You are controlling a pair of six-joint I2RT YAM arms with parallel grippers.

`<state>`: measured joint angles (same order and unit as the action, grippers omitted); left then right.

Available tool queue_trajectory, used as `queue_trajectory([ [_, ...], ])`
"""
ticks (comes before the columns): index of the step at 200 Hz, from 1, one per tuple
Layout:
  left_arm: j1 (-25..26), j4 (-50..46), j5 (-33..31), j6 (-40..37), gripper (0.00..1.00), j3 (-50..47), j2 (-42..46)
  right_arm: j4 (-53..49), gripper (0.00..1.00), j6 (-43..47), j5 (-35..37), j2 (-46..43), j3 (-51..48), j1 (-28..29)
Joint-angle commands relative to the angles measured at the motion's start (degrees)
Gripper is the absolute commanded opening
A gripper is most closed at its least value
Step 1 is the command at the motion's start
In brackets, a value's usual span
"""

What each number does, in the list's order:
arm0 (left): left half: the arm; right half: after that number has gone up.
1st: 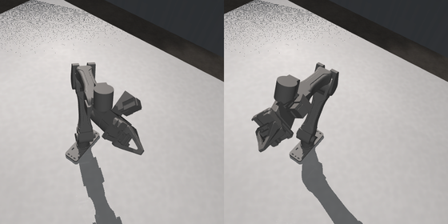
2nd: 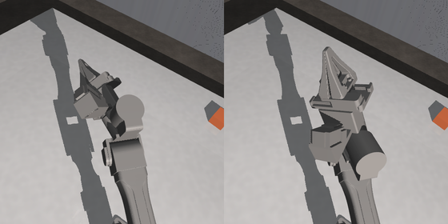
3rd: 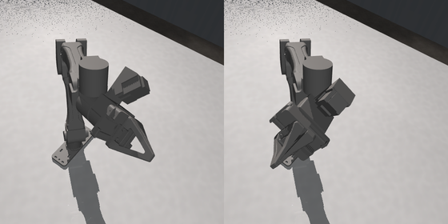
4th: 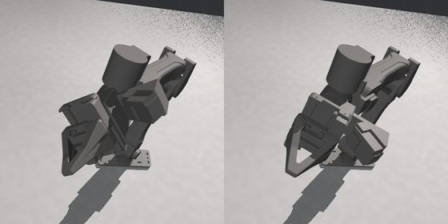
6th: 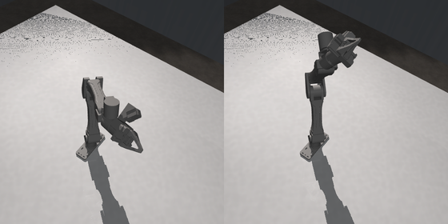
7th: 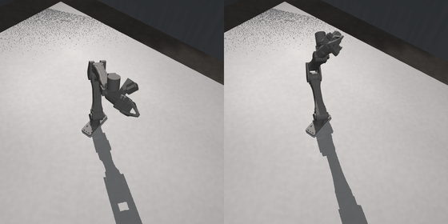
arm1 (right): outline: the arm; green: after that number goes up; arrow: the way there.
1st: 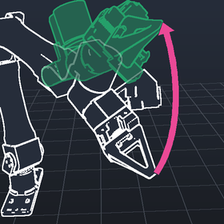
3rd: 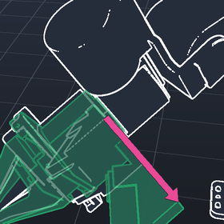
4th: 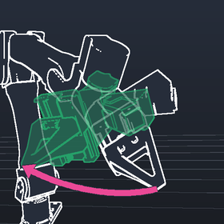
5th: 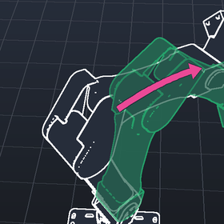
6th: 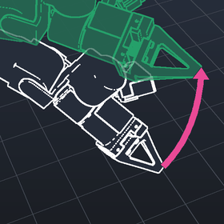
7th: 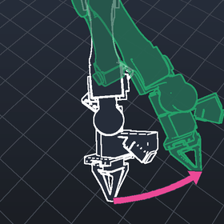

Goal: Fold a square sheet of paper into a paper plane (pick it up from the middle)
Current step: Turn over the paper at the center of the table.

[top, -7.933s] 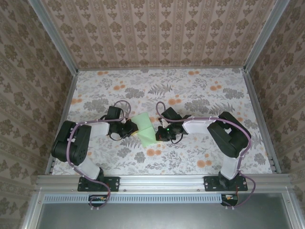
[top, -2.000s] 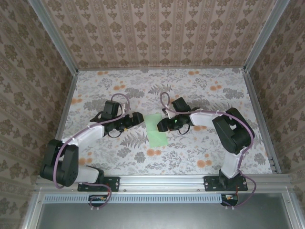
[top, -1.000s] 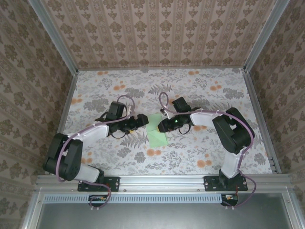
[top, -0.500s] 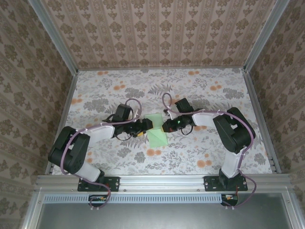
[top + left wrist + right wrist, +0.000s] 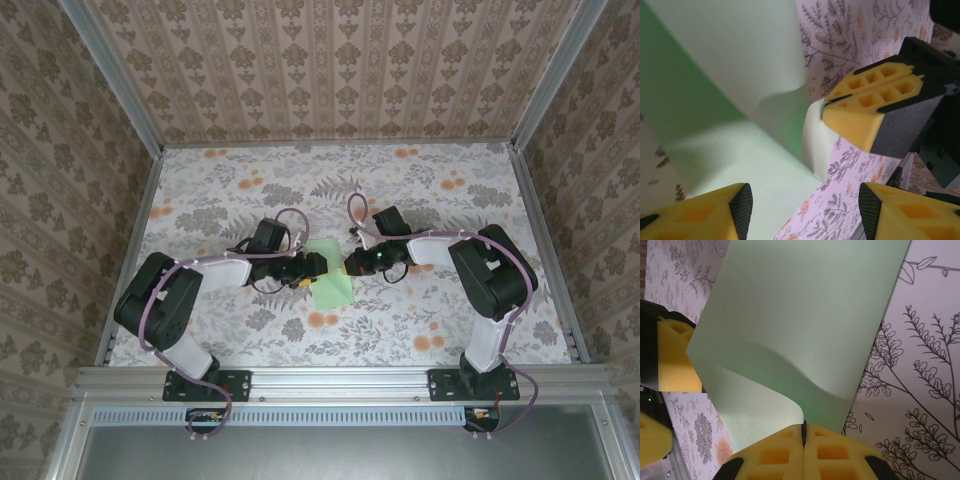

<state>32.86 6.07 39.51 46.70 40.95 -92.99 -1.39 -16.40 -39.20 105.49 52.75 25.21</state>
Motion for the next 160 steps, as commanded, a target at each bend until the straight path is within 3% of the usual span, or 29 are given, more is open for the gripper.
queue_trajectory([
  [1, 0.5, 1.9, 1.7, -0.8, 0.56, 2.1, -1.9, 0.9, 0.02, -0.4, -0.6, -1.2, -0.4, -0.3],
  [49, 1.0, 3.4, 1.4, 0.0, 0.4, 3.3, -4.6, 0.3, 0.08, -0.8, -1.2, -1.6, -0.1, -0.5],
  [69, 1.0, 3.7, 0.5, 0.0, 0.33, 3.8, -5.5, -0.9, 0.24, -1.6, -0.1, -3.4, -0.4, -0.7],
  [123, 1.1, 1.3, -3.6, -1.5, 0.11, 5.4, -5.6, -5.9, 0.6, -6.4, 13.0, -15.5, -3.4, -2.1],
  [160, 1.0, -14.0, -10.5, -7.9, 0.06, 9.7, 0.1, -9.0, 0.69, -9.7, 22.7, -25.4, -5.6, -2.8],
])
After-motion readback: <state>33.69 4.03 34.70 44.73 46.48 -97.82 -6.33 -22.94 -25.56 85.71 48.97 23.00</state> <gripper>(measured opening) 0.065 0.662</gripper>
